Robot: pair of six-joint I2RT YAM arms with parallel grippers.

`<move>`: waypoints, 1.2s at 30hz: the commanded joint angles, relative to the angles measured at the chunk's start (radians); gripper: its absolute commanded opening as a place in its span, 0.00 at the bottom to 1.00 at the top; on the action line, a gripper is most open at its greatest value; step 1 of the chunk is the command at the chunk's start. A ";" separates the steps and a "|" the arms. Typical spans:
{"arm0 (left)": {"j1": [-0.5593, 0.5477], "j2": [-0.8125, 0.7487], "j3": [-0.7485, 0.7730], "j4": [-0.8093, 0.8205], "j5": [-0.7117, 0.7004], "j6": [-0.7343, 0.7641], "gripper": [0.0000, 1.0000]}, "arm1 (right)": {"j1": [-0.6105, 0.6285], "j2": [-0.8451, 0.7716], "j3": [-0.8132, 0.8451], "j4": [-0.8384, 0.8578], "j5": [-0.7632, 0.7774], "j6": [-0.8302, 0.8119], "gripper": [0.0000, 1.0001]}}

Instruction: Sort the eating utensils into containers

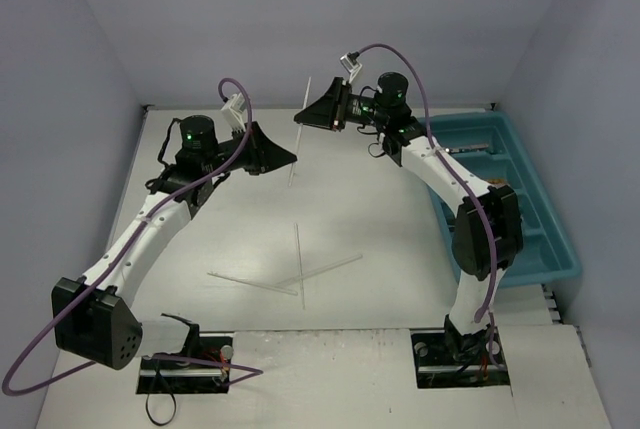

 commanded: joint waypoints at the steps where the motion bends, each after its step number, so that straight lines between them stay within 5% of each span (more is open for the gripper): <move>1: -0.007 -0.033 0.005 0.091 0.015 -0.015 0.00 | -0.002 -0.018 0.070 0.122 -0.006 0.014 0.13; 4: -0.007 -0.030 0.004 0.087 0.017 -0.014 0.06 | -0.004 -0.025 0.068 0.125 -0.013 0.008 0.00; 7: -0.005 -0.025 0.009 0.047 0.006 -0.001 0.53 | -0.006 -0.035 0.058 0.124 -0.028 -0.003 0.00; 9: -0.002 -0.025 0.025 0.011 -0.009 0.018 0.73 | -0.015 -0.046 0.045 0.123 -0.047 -0.016 0.00; 11: 0.007 -0.028 0.047 -0.019 -0.012 0.049 0.81 | -0.032 -0.058 0.040 0.113 -0.079 -0.057 0.00; 16: 0.099 -0.025 0.115 -0.210 -0.009 0.141 0.83 | -0.179 -0.094 0.103 -0.224 -0.220 -0.408 0.00; 20: 0.139 0.065 0.273 -0.516 -0.066 0.297 0.83 | -0.363 -0.069 0.258 -0.813 -0.219 -0.931 0.00; 27: 0.152 0.112 0.251 -0.605 -0.097 0.362 0.84 | -0.640 -0.116 0.227 -0.804 -0.128 -0.939 0.00; 34: 0.148 0.078 0.217 -0.546 -0.134 0.343 0.84 | -0.582 -0.280 0.088 -0.809 0.230 -1.114 0.00; 36: 0.146 0.069 0.209 -0.551 -0.137 0.359 0.84 | -0.556 -0.317 0.057 -0.889 0.307 -1.322 0.00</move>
